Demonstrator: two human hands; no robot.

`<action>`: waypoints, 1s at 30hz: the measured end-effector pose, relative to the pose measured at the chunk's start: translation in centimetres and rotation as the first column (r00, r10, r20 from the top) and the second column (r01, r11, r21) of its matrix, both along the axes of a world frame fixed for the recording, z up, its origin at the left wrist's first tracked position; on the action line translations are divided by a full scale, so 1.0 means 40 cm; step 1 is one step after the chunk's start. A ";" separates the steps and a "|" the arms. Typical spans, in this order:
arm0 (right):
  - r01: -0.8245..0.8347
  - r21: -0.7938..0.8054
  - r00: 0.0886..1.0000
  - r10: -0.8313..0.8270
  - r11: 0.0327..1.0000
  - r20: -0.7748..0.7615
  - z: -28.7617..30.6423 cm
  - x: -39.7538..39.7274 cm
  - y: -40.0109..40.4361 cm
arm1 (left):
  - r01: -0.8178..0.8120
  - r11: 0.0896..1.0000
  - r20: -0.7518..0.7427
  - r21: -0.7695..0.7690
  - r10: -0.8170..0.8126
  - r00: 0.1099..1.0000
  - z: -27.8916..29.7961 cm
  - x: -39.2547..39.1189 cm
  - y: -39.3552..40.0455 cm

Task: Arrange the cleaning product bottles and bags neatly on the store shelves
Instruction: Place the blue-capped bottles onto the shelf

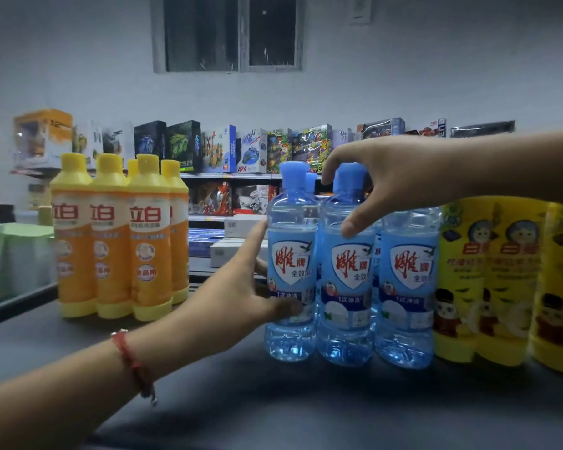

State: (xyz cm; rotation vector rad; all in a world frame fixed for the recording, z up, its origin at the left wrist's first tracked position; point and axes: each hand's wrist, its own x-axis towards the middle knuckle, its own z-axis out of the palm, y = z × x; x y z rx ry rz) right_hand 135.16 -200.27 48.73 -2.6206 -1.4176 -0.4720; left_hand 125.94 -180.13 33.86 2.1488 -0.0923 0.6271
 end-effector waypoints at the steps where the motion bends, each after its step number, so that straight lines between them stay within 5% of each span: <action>1: 0.001 0.008 1.000 -0.001 1.000 -0.005 -0.001 0.000 -0.001 | 0.017 1.000 0.005 -0.025 -0.017 1.000 -0.001 0.001 0.001; 4: -0.001 0.001 1.000 0.001 1.000 0.000 -0.003 -0.001 -0.006 | 0.058 0.997 -0.001 -0.048 -0.058 0.998 -0.001 0.003 0.013; 11: 0.094 -0.115 0.991 -0.081 0.989 0.111 0.025 -0.029 -0.045 | -0.023 0.982 -0.115 0.188 0.045 0.992 0.017 0.001 0.021; 16: 0.372 -0.288 0.926 -0.330 0.882 0.185 0.056 -0.018 -0.087 | -0.073 0.989 -0.064 0.130 0.082 0.995 0.052 -0.003 -0.003; 26: 0.217 -0.159 0.975 -0.204 0.963 0.093 0.043 0.041 -0.096 | -0.059 0.997 -0.036 0.040 0.060 0.998 0.053 -0.014 -0.038; 30: 0.240 -0.174 0.966 -0.218 0.955 0.136 0.030 0.035 -0.097 | -0.159 0.956 -0.035 0.245 0.173 0.984 0.044 -0.023 -0.045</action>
